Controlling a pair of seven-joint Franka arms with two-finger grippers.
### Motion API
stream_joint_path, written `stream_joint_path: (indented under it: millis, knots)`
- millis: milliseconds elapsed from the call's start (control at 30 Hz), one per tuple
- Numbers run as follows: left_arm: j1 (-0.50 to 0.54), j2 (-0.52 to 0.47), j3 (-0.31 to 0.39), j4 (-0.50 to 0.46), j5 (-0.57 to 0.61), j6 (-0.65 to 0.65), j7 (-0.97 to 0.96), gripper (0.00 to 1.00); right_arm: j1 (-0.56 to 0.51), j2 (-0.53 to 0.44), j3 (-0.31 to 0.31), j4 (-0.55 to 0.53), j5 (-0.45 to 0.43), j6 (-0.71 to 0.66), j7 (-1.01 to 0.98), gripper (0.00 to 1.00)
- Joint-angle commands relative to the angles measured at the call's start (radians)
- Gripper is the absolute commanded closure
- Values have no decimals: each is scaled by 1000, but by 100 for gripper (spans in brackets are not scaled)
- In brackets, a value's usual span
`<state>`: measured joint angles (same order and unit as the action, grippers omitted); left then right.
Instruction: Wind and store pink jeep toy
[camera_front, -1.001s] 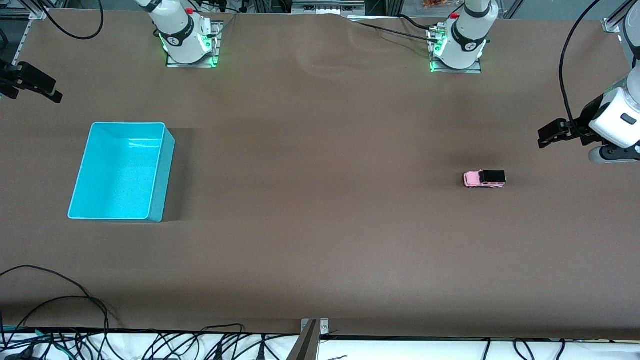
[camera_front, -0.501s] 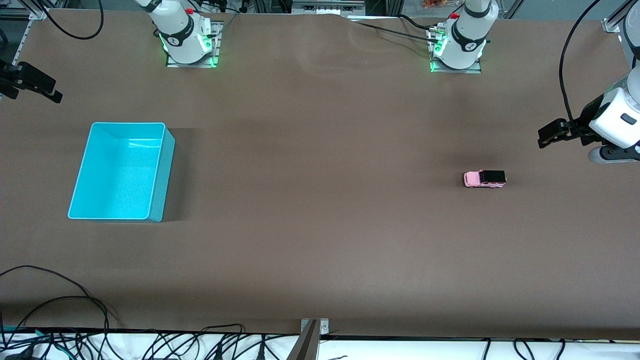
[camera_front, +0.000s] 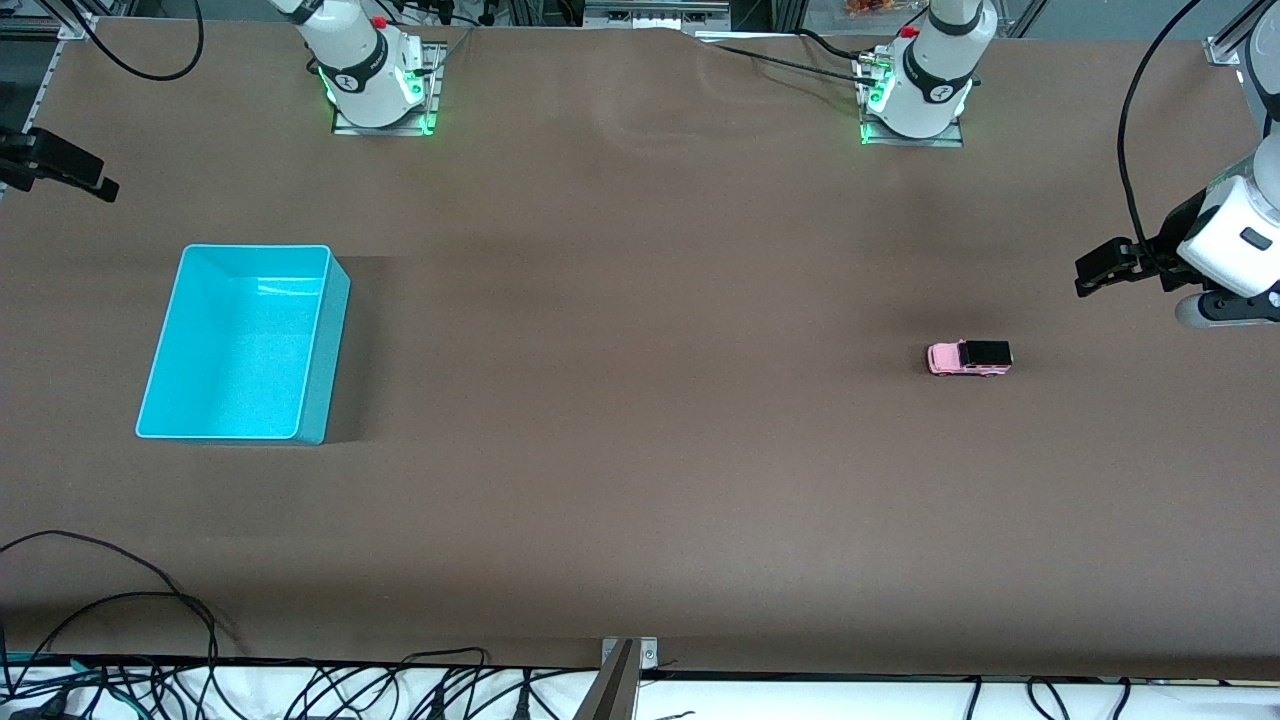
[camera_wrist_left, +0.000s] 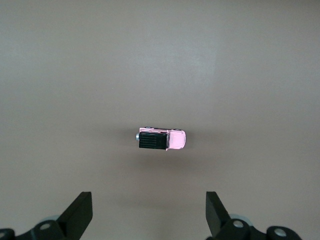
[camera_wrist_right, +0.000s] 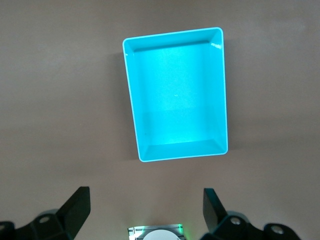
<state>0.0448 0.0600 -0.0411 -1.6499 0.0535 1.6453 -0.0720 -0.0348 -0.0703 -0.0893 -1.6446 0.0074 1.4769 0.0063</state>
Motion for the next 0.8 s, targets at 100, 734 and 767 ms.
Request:
stream_joint_path:
  millis: [100, 734, 767]
  knots:
    - [-2, -2, -2, -1, -26, -7, 18, 0, 7, 9, 5, 32, 20, -23, 7, 0]
    - [-3, 1, -2, 1, -53, -7, 18, 0, 0, 9, -73, 62, 181, 29, 11, 0]
    - [-2, 1, -2, 1, -64, -7, 15, 0, 0, 9, -82, 62, 183, 31, 11, 0]
